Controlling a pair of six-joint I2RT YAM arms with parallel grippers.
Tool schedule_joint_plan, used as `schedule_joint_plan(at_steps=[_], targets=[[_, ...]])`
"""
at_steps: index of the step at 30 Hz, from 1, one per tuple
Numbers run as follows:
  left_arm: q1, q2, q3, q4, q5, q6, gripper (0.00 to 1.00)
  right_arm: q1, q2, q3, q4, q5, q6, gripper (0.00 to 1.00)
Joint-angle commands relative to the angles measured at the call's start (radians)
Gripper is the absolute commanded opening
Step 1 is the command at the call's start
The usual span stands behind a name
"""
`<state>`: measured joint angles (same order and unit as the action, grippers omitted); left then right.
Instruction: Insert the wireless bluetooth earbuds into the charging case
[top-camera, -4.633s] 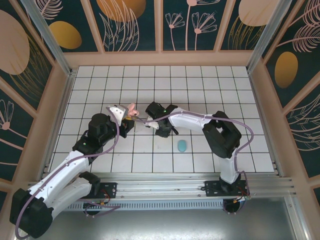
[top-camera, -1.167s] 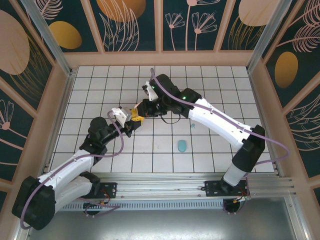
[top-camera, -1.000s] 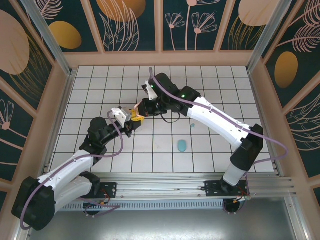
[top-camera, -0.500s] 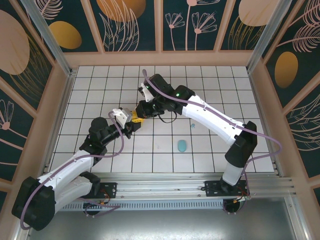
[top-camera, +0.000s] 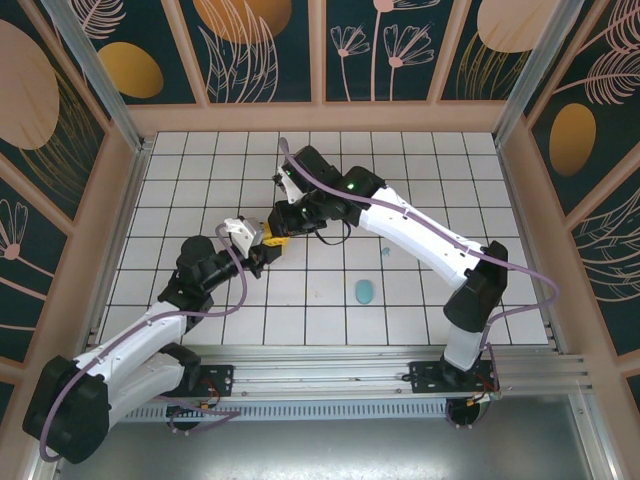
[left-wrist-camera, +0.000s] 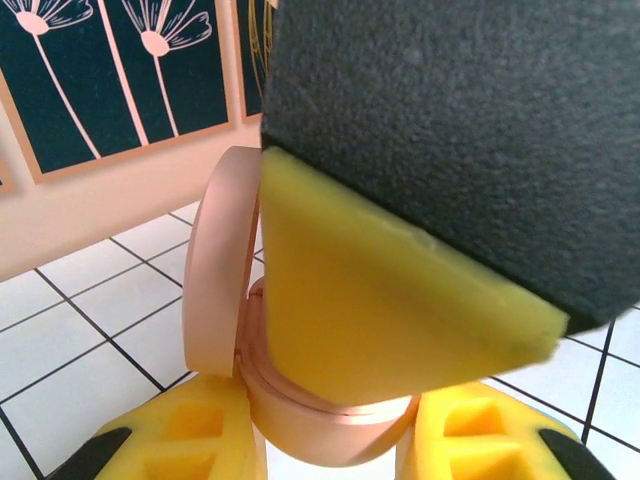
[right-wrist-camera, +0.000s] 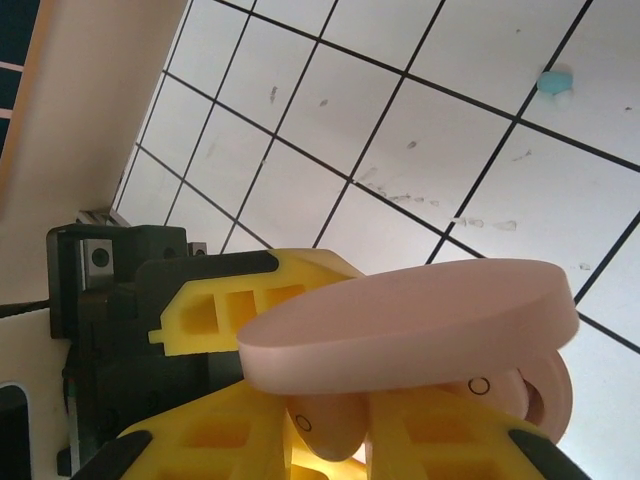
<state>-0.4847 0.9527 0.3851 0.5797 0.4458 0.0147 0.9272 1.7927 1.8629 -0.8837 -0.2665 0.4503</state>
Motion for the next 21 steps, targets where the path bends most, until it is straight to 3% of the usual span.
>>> schedule_joint_plan(at_steps=[1, 21], targets=[[-0.005, -0.026, -0.002, 0.078, 0.021, 0.014, 0.00, 0.002, 0.023, 0.033, -0.070, 0.042, -0.009, 0.24], [-0.005, -0.021, -0.003, 0.080, 0.021, 0.016, 0.00, 0.015, 0.016, 0.118, -0.115, 0.089, 0.011, 0.33]])
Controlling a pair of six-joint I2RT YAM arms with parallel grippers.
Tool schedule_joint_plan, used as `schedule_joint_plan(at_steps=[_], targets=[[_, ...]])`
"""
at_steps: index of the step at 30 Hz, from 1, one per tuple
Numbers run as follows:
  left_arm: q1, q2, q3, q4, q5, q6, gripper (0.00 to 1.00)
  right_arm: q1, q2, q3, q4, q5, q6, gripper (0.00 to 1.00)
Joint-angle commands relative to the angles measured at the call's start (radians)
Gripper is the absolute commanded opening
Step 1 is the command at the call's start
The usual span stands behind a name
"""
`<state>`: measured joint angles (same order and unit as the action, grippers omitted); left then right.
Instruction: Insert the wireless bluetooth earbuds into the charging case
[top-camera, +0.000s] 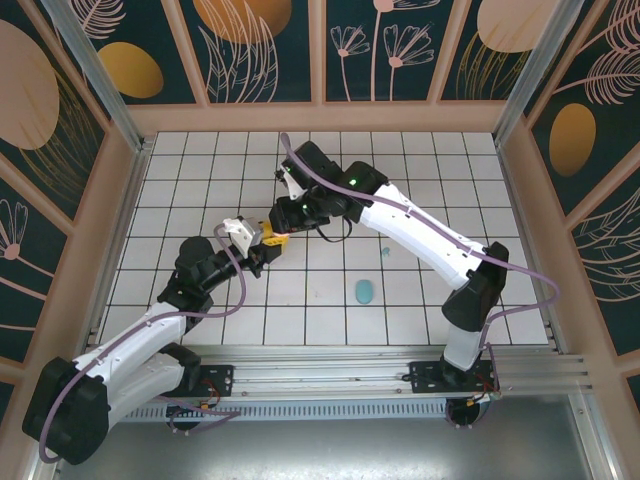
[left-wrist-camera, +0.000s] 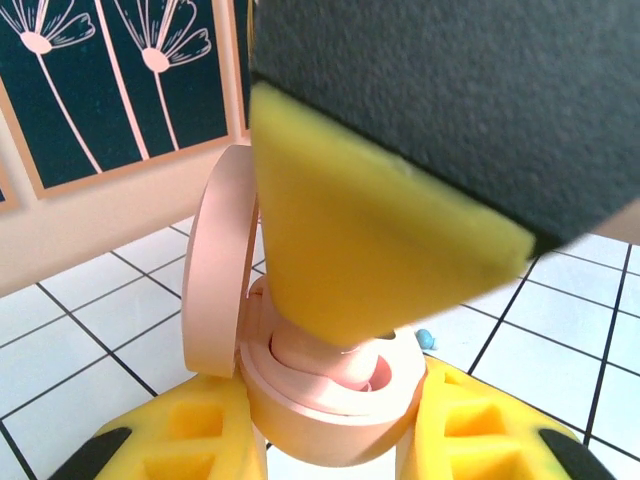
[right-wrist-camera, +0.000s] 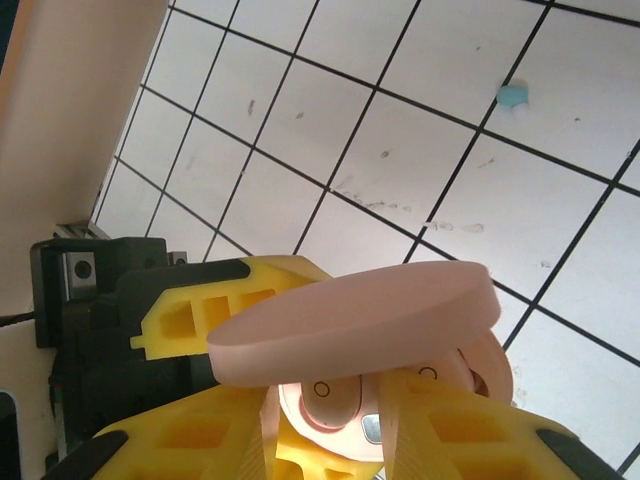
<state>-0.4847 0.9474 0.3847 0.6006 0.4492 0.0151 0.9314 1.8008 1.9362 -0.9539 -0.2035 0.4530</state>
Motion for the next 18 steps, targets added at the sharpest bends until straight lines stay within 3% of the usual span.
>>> schedule_joint_plan(at_steps=[1, 5, 11, 18], targets=[[-0.005, -0.015, -0.002, 0.059, 0.017, 0.014, 0.00, 0.012, 0.008, 0.049, -0.046, 0.026, 0.010, 0.33], [-0.005, -0.010, -0.002, 0.056, 0.016, 0.015, 0.00, 0.019, 0.008, 0.097, -0.079, 0.021, 0.007, 0.33], [-0.005, -0.001, 0.006, 0.048, 0.028, 0.016, 0.00, 0.021, -0.023, 0.203, -0.107, -0.007, -0.035, 0.24], [-0.005, 0.002, 0.025, 0.029, 0.062, 0.016, 0.00, -0.059, -0.005, 0.151, -0.030, -0.079, -0.088, 0.23]])
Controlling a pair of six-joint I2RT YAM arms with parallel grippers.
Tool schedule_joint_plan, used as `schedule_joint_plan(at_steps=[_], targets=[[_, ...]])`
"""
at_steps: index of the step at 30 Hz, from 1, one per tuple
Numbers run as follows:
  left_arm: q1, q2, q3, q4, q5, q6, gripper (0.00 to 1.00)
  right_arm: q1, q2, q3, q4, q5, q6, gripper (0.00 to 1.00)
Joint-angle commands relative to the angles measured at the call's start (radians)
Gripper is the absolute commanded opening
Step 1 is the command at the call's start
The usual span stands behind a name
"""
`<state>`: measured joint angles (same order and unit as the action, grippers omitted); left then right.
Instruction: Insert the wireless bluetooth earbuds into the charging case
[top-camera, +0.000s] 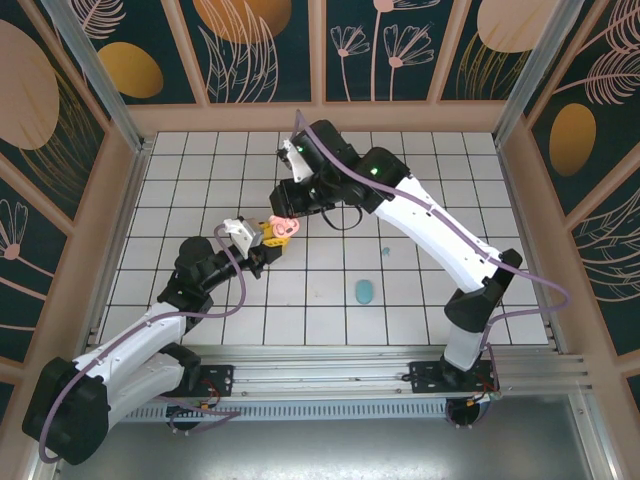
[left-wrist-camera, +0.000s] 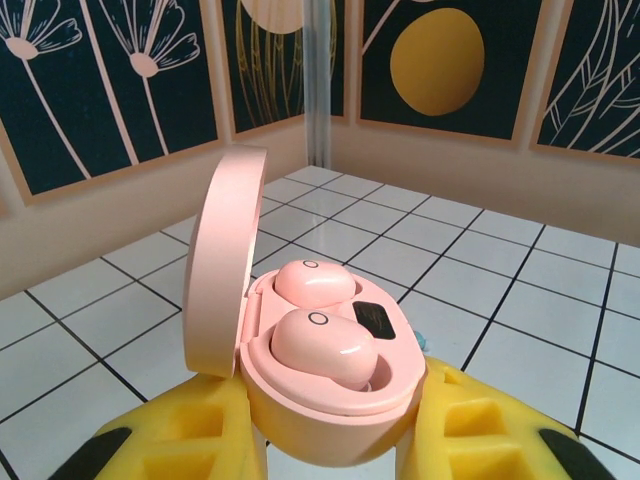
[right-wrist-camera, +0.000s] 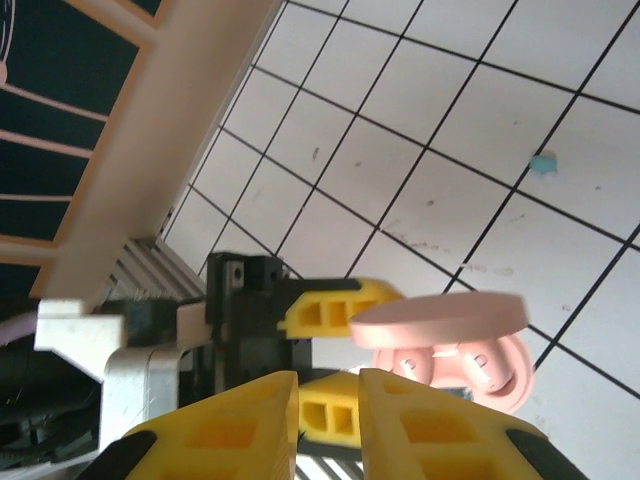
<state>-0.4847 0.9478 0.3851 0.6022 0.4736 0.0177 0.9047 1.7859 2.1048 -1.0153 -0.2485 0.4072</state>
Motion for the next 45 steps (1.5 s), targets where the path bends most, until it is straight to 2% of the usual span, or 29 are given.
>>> schedule_joint_plan(at_steps=[1, 5, 8, 12, 16, 20, 23, 26, 33, 45], targets=[[-0.005, 0.000, 0.029, 0.023, 0.042, 0.012, 0.00, -0.037, 0.024, -0.023, 0.036, -0.036, -0.054, 0.23], [-0.005, -0.003, 0.042, 0.006, 0.053, 0.013, 0.00, -0.040, 0.090, -0.012, 0.010, -0.032, -0.094, 0.22], [-0.005, -0.012, 0.045, 0.004, 0.043, 0.008, 0.00, -0.022, 0.064, -0.047, -0.018, 0.003, -0.095, 0.21], [-0.005, -0.031, 0.044, 0.027, 0.021, -0.008, 0.00, -0.019, -0.091, -0.282, 0.050, 0.038, -0.031, 0.21], [-0.005, -0.018, 0.063, 0.028, 0.031, -0.020, 0.00, -0.052, -0.254, -0.495, 0.187, 0.008, 0.054, 0.21], [-0.005, 0.003, 0.072, 0.059, 0.041, -0.054, 0.00, -0.098, -0.373, -0.634, 0.360, 0.011, 0.139, 0.38], [-0.005, 0.011, 0.079, 0.079, 0.058, -0.086, 0.00, -0.131, -0.451, -0.777, 0.584, -0.071, 0.222, 0.53], [-0.005, 0.011, 0.084, 0.095, 0.081, -0.116, 0.00, -0.158, -0.498, -0.871, 0.756, -0.130, 0.302, 0.56], [-0.005, 0.017, 0.109, 0.139, 0.137, -0.195, 0.00, -0.171, -0.538, -0.967, 0.952, -0.171, 0.395, 0.64], [-0.005, 0.011, 0.120, 0.224, 0.182, -0.286, 0.00, -0.177, -0.495, -1.010, 1.133, -0.297, 0.504, 0.65]])
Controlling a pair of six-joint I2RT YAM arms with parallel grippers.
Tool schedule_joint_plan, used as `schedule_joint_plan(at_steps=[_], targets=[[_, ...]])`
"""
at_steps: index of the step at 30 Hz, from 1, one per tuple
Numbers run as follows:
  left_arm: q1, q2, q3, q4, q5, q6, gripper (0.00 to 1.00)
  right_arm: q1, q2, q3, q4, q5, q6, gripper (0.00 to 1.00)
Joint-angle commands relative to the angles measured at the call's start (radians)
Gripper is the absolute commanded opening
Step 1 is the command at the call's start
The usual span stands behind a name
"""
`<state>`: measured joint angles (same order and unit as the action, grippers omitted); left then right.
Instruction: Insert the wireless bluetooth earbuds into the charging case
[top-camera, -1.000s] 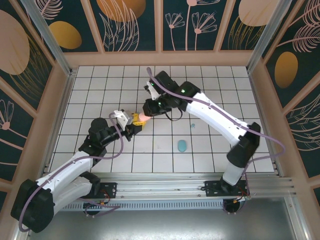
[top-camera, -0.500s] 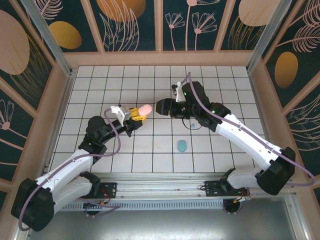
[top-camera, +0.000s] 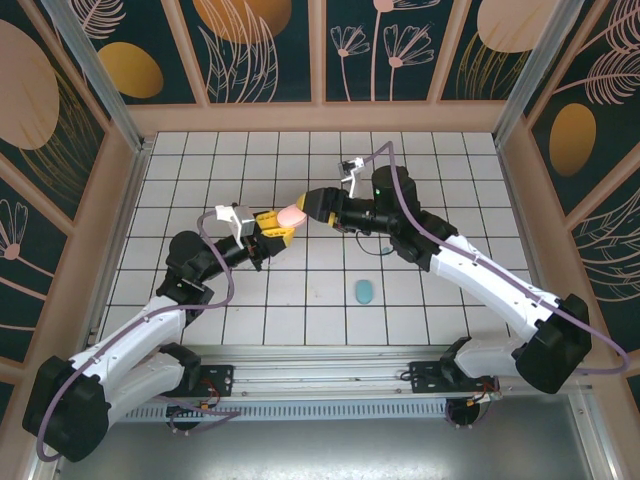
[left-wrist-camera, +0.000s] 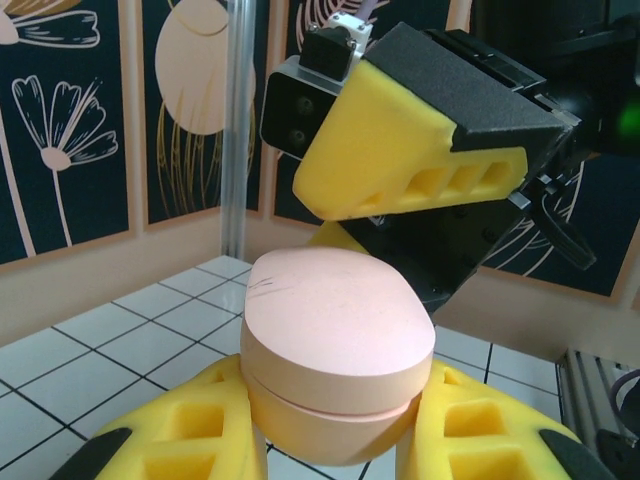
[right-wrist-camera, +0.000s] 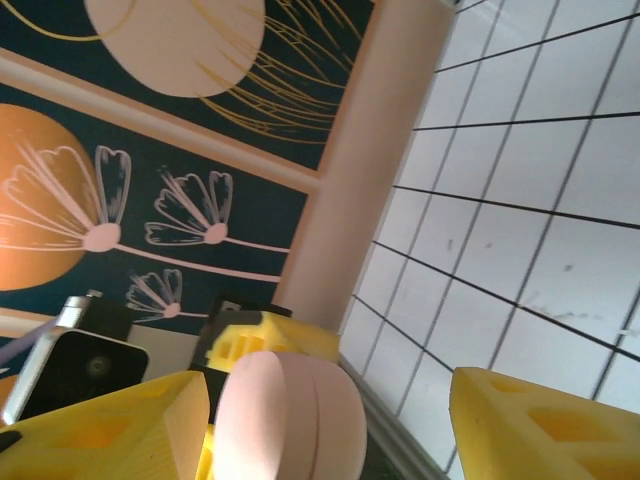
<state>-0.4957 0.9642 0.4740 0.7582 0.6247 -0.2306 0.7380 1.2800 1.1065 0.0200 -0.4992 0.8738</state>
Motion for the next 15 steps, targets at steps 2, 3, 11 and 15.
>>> schedule_joint_plan(at_steps=[2, 3, 11, 15], targets=[[0.006, -0.008, 0.031, 0.073, 0.036, -0.045, 0.00, -0.012, 0.013, -0.014, 0.112, -0.057, 0.045, 0.64], [0.006, -0.008, 0.032, 0.074, 0.037, -0.048, 0.00, -0.012, 0.015, -0.017, 0.118, -0.062, 0.050, 0.64], [0.006, -0.009, 0.031, 0.075, -0.002, -0.057, 0.00, -0.008, 0.042, -0.023, 0.163, -0.134, 0.087, 0.61], [0.006, -0.001, 0.041, 0.056, -0.024, -0.044, 0.00, 0.008, 0.075, -0.012, 0.164, -0.179, 0.087, 0.59]])
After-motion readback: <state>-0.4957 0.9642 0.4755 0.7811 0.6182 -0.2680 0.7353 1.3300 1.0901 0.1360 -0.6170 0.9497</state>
